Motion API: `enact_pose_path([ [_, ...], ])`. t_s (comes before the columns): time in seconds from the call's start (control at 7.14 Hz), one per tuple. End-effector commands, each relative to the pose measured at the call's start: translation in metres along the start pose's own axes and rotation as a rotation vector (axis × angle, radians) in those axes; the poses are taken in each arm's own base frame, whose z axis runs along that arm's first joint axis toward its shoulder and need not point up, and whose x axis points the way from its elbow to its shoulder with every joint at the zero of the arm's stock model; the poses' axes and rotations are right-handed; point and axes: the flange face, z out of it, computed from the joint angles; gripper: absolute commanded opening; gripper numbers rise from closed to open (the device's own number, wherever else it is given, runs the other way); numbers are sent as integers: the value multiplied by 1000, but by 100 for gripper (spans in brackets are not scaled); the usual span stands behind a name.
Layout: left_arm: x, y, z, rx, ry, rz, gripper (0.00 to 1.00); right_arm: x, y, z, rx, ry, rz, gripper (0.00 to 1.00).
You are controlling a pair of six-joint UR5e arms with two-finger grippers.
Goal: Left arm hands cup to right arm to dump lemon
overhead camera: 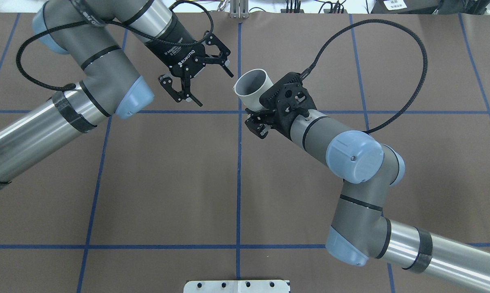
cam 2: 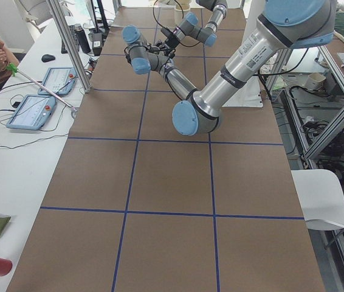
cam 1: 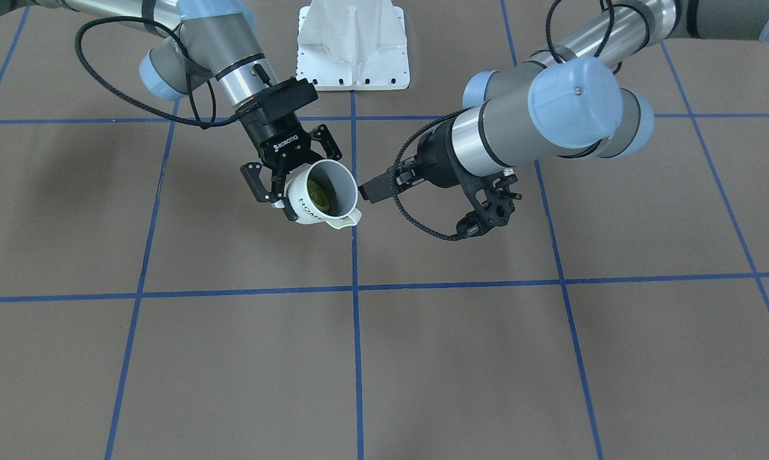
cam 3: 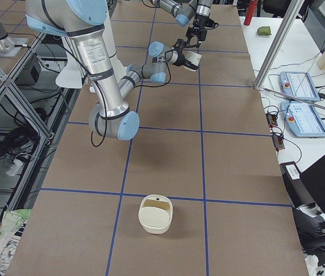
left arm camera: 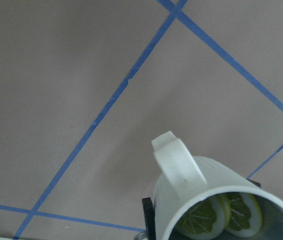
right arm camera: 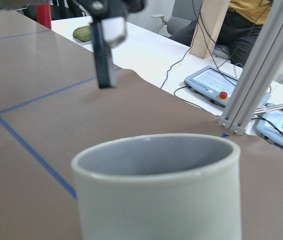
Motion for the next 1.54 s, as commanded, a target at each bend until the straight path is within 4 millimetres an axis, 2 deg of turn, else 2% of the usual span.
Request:
enact_pose_path([
  [0.0,0,-21,-27,79,38,27,100,67,15,-8,-15,95,-4,2],
  [0.14,-2,-27,-35,95,43,49,100,109,36,-26,-37,156,-9,2],
  [0.28,-3,-38,-54,159,70,55,100,157,61,-50,-69,230,-12,2],
  [0.42,-2,-44,-54,200,78,65,100,204,81,-84,-78,292,2,2],
  [0.56,-13,-55,-53,222,66,98,100,238,112,-117,-40,304,74,2],
  [0.7,-18,-61,-55,233,62,115,100,265,153,-153,-36,316,106,2],
  [0.84,-19,-63,-57,242,63,124,100,289,187,-189,-27,315,120,10],
  [0.98,-18,-66,-57,270,65,153,100,309,216,-217,-29,268,207,13],
  [1.12,-21,-69,-55,287,62,168,100,331,259,-250,16,230,334,12],
  [1.26,-22,-70,-55,291,58,182,100,364,312,-279,28,200,384,12],
  [1.4,-22,-70,-55,291,59,183,100,396,356,-311,36,168,438,14],
])
